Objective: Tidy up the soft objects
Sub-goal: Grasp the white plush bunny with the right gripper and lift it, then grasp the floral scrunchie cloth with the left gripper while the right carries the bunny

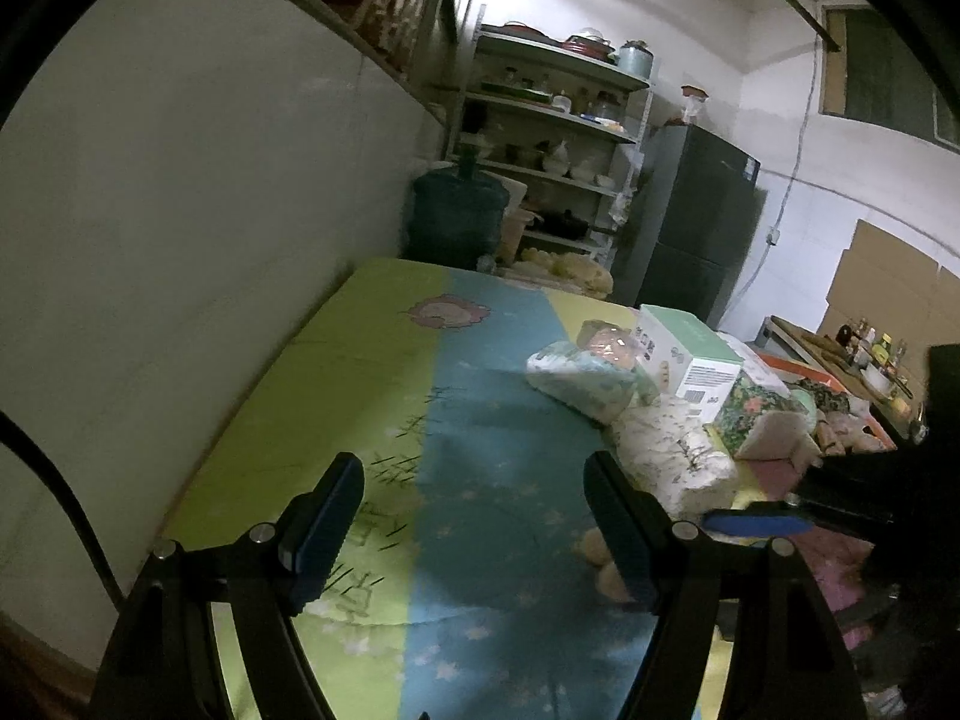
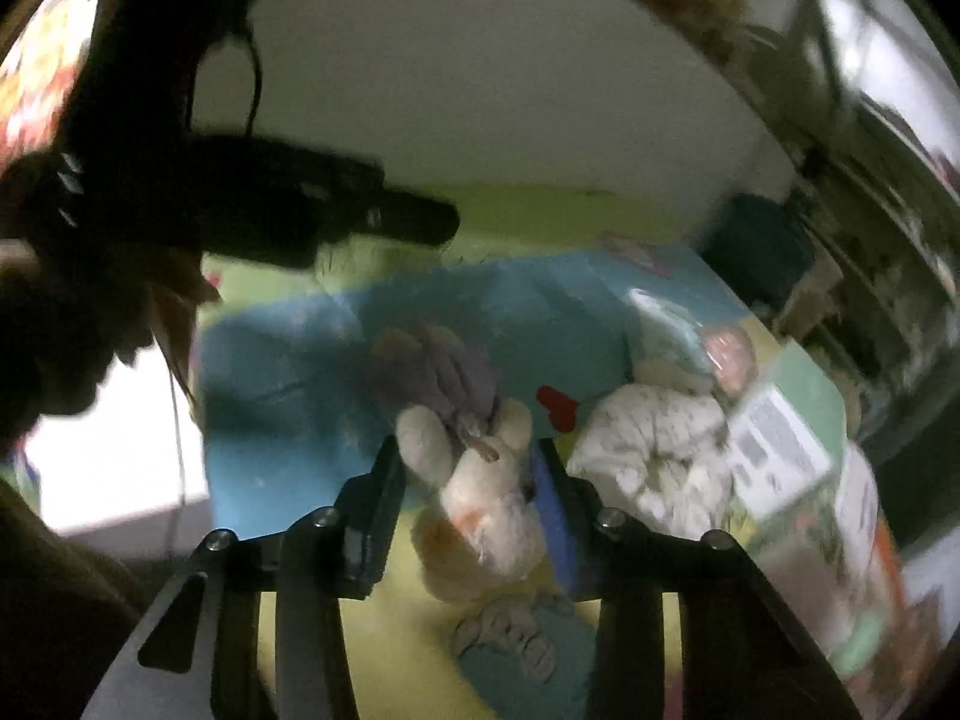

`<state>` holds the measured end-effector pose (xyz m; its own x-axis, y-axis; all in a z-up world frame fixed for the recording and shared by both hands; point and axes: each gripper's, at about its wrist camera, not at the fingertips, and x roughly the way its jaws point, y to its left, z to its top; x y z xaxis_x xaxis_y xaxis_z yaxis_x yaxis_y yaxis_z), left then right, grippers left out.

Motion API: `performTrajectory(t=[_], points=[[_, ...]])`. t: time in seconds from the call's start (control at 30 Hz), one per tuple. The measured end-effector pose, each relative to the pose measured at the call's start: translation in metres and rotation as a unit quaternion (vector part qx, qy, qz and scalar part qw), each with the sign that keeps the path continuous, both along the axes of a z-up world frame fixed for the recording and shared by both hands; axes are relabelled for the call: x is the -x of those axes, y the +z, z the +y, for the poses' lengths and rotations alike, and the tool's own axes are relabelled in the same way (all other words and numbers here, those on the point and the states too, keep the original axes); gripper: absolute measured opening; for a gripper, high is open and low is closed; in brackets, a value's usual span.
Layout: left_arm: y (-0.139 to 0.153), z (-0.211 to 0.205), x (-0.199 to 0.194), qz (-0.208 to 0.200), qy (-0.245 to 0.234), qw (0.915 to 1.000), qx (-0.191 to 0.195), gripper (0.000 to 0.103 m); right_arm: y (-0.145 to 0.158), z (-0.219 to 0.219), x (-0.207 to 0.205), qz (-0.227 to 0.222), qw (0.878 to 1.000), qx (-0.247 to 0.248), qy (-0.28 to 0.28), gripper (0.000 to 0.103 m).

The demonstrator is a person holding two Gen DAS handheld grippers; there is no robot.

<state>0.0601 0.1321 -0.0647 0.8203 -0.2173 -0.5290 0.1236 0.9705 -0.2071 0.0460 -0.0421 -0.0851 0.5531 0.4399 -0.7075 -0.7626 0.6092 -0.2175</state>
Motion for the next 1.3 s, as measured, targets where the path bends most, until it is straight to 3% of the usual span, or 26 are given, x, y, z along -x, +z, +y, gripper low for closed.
performTrajectory(t=[0.17, 0.4, 0.6, 0.73, 0.83, 0.9, 1.0, 1.3], points=[[0.002, -0.031, -0.016, 0.009, -0.053, 0.9985, 0.009, 0.075, 0.022, -0.046, 0.022, -0.019, 0.993, -0.073, -0.092, 0.042], [-0.015, -0.101, -0.051, 0.062, -0.106, 0.9924, -0.010, 0.075, 0.037, -0.116, 0.033, -0.041, 0.960, -0.142, -0.239, 0.043], [-0.034, -0.129, -0.073, 0.109, -0.074, 0.9903, -0.045, 0.075, 0.033, -0.152, 0.032, -0.021, 0.946, -0.174, -0.273, 0.043], [-0.037, -0.133, -0.077, 0.124, -0.058, 0.9896, -0.043, 0.072, 0.031, -0.165, 0.029, -0.015, 0.945, -0.186, -0.270, 0.043], [-0.037, -0.131, -0.076, 0.123, -0.046, 0.9901, -0.049, 0.054, 0.028, -0.167, 0.026, -0.013, 0.944, -0.193, -0.266, 0.043], [-0.036, -0.131, -0.075, 0.122, -0.040, 0.9905, -0.050, 0.033, 0.026, -0.170, 0.027, -0.011, 0.944, -0.202, -0.262, 0.043], [-0.036, -0.134, -0.073, 0.120, -0.046, 0.9906, -0.048, 0.014, 0.024, -0.175, 0.028, -0.008, 0.943, -0.211, -0.258, 0.043], [-0.029, -0.142, -0.051, 0.090, -0.034, 0.9945, -0.042, 0.007, 0.025, -0.186, 0.034, -0.009, 0.939, -0.232, -0.255, 0.043]])
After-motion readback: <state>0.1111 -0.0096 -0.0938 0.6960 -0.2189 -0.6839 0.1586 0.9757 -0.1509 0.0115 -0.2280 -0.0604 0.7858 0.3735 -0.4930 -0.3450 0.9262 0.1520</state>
